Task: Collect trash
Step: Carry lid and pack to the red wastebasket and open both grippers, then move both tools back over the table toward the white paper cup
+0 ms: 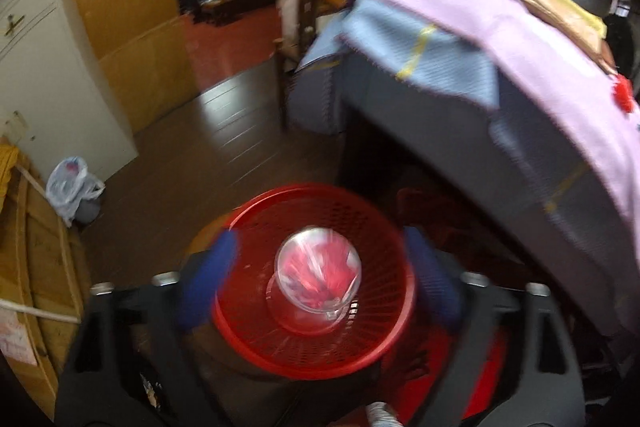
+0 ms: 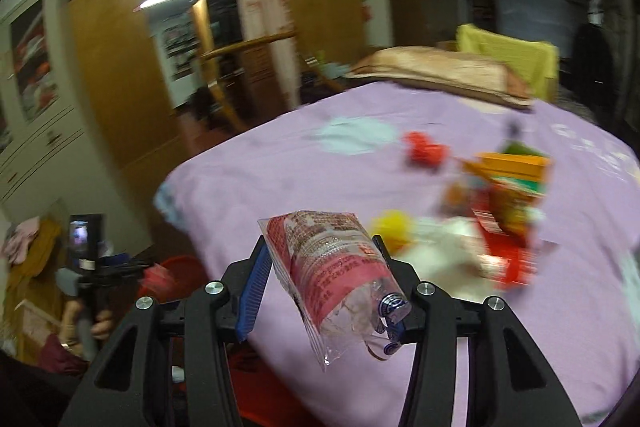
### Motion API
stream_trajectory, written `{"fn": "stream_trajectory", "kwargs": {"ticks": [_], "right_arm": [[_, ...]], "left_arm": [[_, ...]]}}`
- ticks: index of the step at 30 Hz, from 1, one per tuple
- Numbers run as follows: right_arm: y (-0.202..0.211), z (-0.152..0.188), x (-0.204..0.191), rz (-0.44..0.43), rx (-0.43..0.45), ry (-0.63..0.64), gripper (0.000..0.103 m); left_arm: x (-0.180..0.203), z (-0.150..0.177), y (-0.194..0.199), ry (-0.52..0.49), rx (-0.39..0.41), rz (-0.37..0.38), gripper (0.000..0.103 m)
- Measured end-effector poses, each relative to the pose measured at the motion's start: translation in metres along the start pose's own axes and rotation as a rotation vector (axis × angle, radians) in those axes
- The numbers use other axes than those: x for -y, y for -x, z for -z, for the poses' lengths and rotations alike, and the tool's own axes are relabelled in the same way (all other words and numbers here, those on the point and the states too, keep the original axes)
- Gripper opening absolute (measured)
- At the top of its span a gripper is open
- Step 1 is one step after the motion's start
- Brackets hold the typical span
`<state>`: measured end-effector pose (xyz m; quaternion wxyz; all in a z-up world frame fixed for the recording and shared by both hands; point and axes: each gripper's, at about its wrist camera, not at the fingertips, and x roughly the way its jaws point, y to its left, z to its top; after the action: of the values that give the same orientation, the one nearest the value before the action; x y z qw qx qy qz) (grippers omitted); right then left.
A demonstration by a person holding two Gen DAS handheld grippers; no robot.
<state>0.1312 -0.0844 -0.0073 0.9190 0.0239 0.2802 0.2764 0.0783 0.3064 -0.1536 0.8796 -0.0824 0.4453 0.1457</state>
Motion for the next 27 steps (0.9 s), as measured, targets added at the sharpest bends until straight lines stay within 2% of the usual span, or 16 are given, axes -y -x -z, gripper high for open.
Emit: {"fn": "stream_trajectory", "kwargs": {"ticks": [3,10,14,17,19,21,27], "right_arm": [[-0.028,-0.007,-0.042,-0.076,-0.047,0.061,0.050],[-0.107,-0.011,-0.146,-0.255,-0.190,0.224,0.051],[-0.145,-0.006,-0.198,-0.331,-0.257,0.283,0.052],[-0.177,-0.003,-0.234,-0.342,-0.285,0.334,0.057],[-0.192,-0.001,-0.249,-0.341,-0.287,0.366,0.079],[-0.202,0.002,-0.260,-0.318,-0.283,0.389,0.086],[-0.205,-0.002,-0.269,-0.315,-0.273,0.401,0.088]], "left_arm": [[-0.014,0.001,0.002,0.011,0.016,-0.031,0.094],[-0.067,0.007,0.014,0.095,0.083,-0.213,0.096],[-0.092,0.013,0.015,0.140,0.085,-0.255,0.096],[-0.107,0.018,0.015,0.157,0.080,-0.267,0.096],[-0.112,0.020,0.014,0.161,0.075,-0.273,0.096],[-0.116,0.022,0.011,0.159,0.068,-0.277,0.096],[-0.121,0.024,0.005,0.161,0.058,-0.270,0.096]]}}
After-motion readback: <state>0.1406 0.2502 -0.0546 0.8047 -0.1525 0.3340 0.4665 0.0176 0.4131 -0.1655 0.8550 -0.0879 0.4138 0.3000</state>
